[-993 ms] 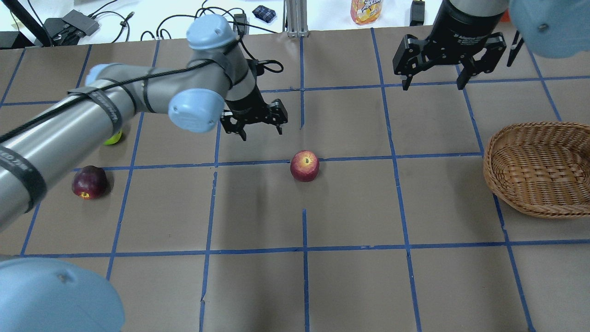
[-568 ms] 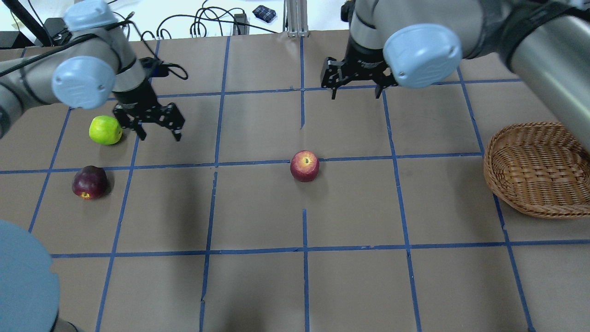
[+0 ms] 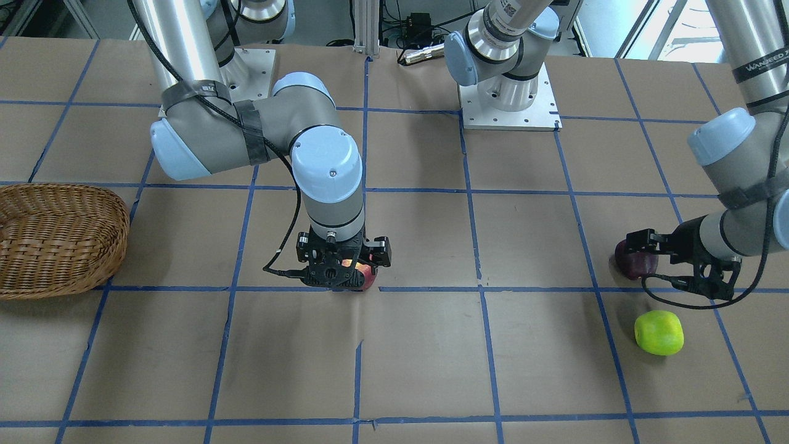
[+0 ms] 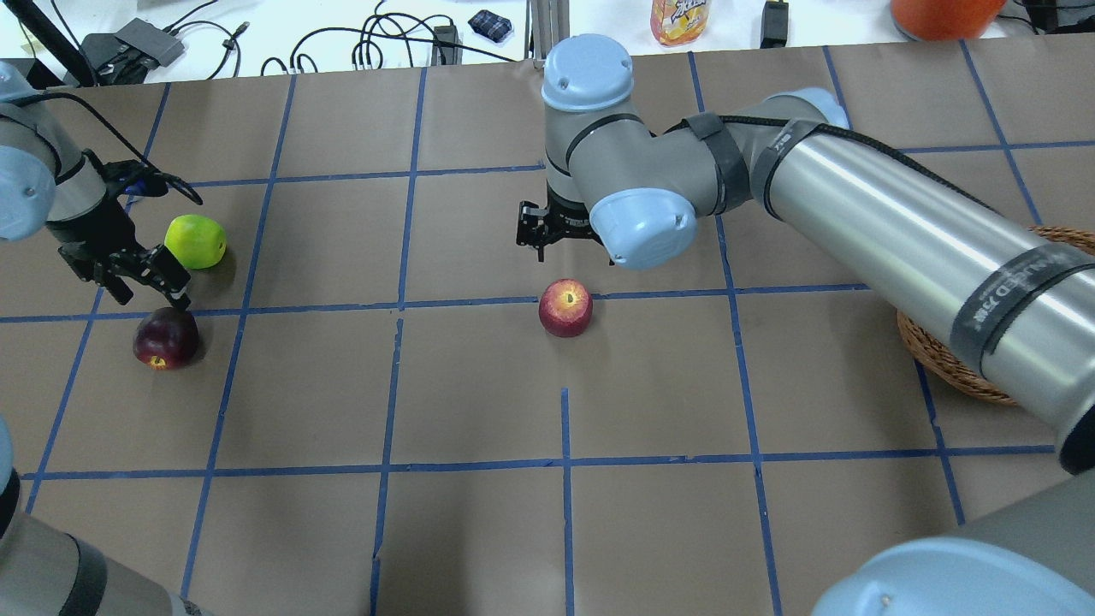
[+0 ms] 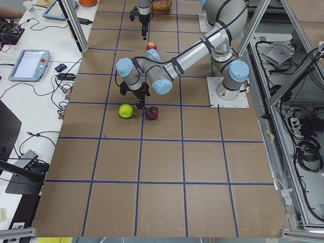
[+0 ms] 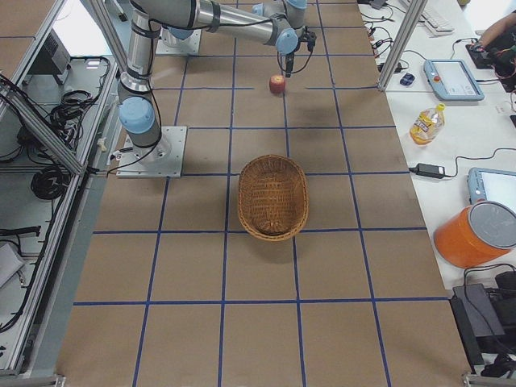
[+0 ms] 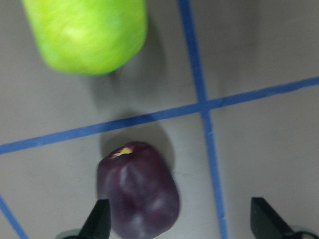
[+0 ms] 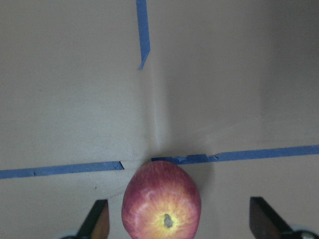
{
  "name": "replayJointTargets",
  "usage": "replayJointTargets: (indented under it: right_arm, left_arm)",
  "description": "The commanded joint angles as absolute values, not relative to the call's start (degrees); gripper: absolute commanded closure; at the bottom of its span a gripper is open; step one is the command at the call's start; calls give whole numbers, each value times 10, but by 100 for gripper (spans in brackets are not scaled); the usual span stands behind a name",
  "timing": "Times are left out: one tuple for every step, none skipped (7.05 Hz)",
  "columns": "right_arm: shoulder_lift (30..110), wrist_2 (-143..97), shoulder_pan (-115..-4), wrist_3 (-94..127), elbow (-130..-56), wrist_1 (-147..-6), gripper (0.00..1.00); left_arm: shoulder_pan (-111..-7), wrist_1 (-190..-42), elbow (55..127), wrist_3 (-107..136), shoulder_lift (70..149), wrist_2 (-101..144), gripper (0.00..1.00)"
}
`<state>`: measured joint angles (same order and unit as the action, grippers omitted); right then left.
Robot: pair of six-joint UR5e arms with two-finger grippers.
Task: Put all apples into basket
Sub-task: 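Release the red apple and grasp the dark apple with left while right grasps red apple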
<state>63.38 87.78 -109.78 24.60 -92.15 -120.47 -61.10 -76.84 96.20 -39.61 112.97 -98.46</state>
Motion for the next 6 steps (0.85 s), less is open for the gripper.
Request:
replayJointTargets:
  right_arm:
    - [605, 875, -1110, 252, -975, -1307, 0]
    - [593, 875, -1110, 247, -976, -1306, 0]
    - [592, 876, -1112, 235, -977, -1303, 1]
    - [595, 877, -1112, 216, -976, -1296, 21]
    - [595, 876, -1113, 214, -976, -1296, 39]
    - [596, 873, -1112, 214, -971, -1296, 54]
  left_arm:
    - [-596, -716, 1019, -406, 1136, -1001, 0]
    - [-596, -702, 1028, -405, 1139, -1002, 0]
    - [-596, -697, 1028, -404, 1144, -1001, 0]
    - [-595, -669, 1028, -404, 1148, -998, 12]
    - [-596, -671, 1017, -411, 1148, -1002, 99]
    - [-598, -671, 1015, -415, 1147, -1001, 100]
